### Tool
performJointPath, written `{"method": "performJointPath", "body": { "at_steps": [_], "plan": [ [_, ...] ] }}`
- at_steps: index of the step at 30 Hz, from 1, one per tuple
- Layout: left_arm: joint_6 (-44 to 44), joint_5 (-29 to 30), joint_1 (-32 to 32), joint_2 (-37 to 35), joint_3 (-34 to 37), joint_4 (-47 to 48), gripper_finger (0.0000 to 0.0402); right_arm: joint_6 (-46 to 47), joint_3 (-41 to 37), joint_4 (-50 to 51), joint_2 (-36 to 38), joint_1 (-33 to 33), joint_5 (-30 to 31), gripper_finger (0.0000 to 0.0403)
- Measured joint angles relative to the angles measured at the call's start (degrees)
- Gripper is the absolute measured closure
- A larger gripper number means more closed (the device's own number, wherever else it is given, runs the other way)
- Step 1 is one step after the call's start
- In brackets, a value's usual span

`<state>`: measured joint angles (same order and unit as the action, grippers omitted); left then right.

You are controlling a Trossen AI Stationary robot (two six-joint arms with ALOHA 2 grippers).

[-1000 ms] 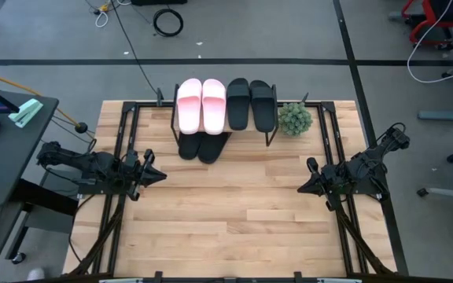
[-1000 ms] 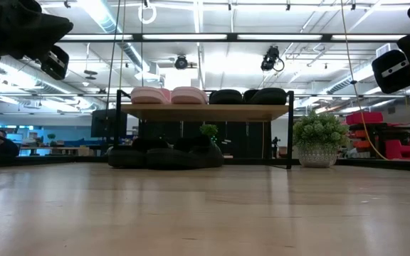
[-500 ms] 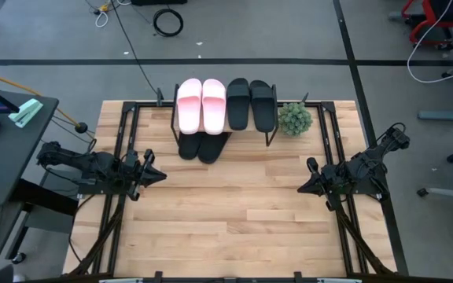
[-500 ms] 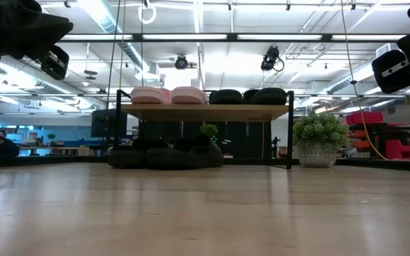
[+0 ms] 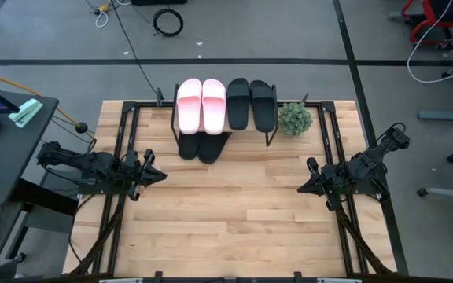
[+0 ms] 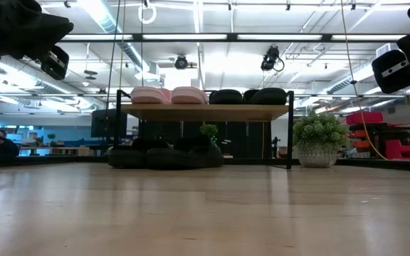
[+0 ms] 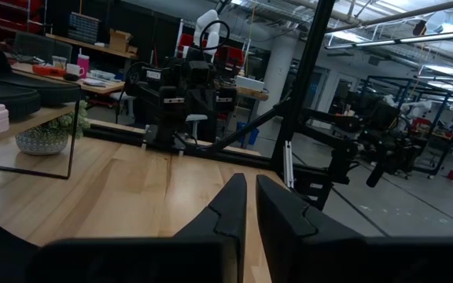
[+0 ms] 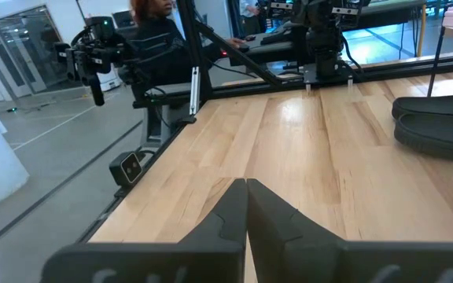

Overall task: Pick and place slides into the shelf
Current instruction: Return to Home Position

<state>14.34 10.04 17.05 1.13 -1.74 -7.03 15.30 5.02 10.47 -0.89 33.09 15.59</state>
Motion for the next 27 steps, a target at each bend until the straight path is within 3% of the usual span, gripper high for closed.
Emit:
{"method": "performJointPath", "body": {
  "at_steps": [16,27],
  "plan": [
    [0.01,-0.02,-0.01,0.00,0.00,0.00,0.0376,0.00,0.00,-0.02,0.00,0.02,0.00,0.0389],
    [-0.01,-0.02,0.01,0.00,0.00,0.00,0.0363,0.00,0.00,-0.01,0.00,0.01,0.00,0.0389]
  ]
}}
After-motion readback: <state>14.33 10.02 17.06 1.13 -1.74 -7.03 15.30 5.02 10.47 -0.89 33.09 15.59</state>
